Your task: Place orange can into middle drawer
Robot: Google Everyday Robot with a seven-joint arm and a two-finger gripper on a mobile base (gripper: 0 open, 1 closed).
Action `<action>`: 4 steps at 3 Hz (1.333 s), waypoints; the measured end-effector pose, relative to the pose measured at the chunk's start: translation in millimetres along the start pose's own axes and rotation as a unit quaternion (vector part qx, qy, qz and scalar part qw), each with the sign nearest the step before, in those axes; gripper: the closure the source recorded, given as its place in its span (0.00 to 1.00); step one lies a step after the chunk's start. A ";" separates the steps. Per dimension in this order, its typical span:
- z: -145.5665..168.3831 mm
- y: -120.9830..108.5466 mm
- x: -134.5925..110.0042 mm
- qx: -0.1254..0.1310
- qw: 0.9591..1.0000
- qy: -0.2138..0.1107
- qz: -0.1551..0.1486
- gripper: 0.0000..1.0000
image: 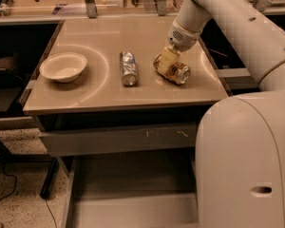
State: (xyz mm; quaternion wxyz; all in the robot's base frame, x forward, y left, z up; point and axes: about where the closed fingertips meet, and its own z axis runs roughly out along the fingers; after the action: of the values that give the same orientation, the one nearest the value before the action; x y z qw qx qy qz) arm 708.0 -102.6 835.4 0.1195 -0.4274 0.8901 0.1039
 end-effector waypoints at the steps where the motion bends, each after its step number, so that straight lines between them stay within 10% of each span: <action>1: 0.0 0.0 0.0 0.000 1.000 0.000 0.000 0.86; 4: -59.9 38.1 27.4 0.004 1.000 -0.021 -0.011 1.00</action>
Offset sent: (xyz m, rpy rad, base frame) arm -0.0078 0.0109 0.0325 0.0187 -0.0378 0.0835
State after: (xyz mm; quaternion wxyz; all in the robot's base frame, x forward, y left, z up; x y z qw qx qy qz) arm 654.1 -116.5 887.2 0.1406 -0.4346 0.8830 0.1081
